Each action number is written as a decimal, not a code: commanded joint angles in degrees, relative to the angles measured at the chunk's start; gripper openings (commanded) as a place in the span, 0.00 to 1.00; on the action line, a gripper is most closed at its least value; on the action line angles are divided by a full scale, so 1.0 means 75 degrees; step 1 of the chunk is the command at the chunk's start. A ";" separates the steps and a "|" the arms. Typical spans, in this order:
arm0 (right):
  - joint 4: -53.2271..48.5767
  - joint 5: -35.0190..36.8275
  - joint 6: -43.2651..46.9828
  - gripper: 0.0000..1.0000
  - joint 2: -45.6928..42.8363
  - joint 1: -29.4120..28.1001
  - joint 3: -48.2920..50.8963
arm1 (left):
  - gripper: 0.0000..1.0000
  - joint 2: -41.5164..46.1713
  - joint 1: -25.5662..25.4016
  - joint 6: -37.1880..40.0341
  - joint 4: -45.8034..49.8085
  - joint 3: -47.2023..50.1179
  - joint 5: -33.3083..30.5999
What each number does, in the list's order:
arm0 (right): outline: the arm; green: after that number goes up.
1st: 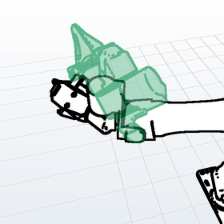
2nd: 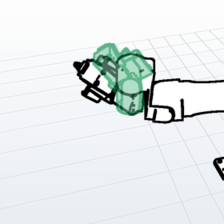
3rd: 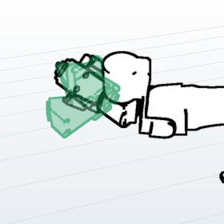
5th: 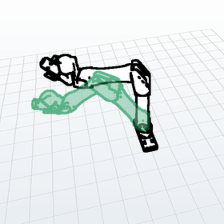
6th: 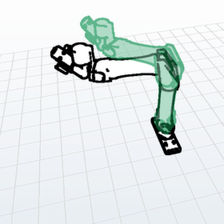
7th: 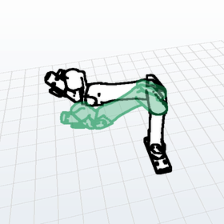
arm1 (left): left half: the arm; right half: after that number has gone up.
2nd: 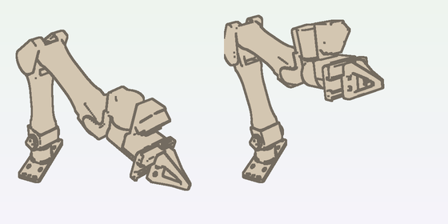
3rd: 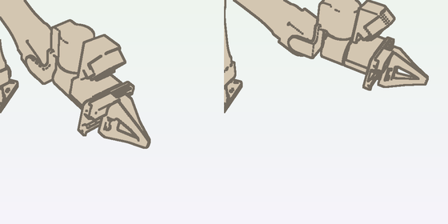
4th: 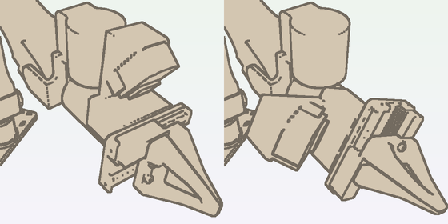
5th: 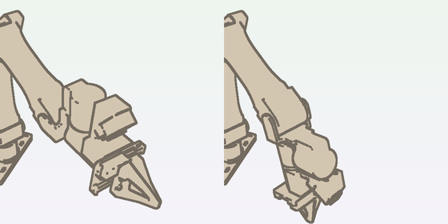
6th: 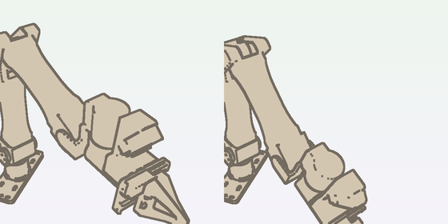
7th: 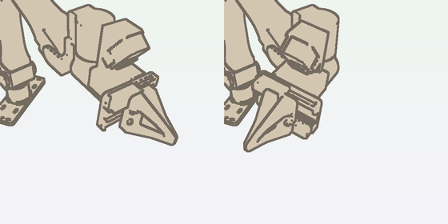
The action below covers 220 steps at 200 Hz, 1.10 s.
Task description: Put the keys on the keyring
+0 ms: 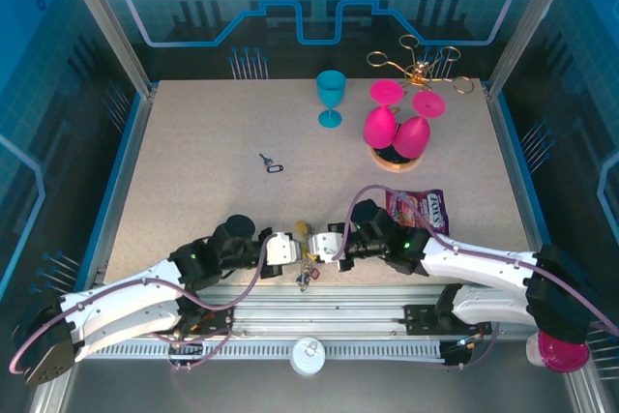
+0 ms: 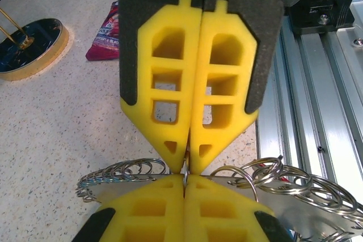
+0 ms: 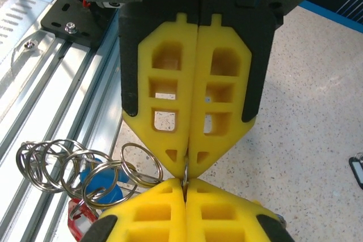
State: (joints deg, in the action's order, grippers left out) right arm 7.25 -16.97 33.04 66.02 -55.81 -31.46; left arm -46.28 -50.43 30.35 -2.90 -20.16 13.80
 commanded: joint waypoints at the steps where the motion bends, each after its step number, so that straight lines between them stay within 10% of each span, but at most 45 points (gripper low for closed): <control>1: 0.0240 -0.0273 -0.0075 0.00 0.0095 -0.0098 -0.0056 | 0.00 0.0076 -0.0049 0.0043 -0.0541 0.0069 0.0220; 133: 0.0129 -0.0212 -0.0300 0.00 -0.0178 0.0059 0.0068 | 0.21 0.0007 -0.0049 0.0090 0.0325 -0.0032 -0.0455; 220: 0.0404 -0.0417 -0.0467 0.00 -0.0100 0.0084 0.0106 | 0.02 0.0031 -0.0049 0.0032 -0.0317 0.0129 -0.0281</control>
State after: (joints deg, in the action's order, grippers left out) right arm 8.19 -17.19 30.83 65.25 -55.31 -30.81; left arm -46.13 -50.54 30.35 -1.76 -19.64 10.79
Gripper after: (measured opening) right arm 0.064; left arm 0.052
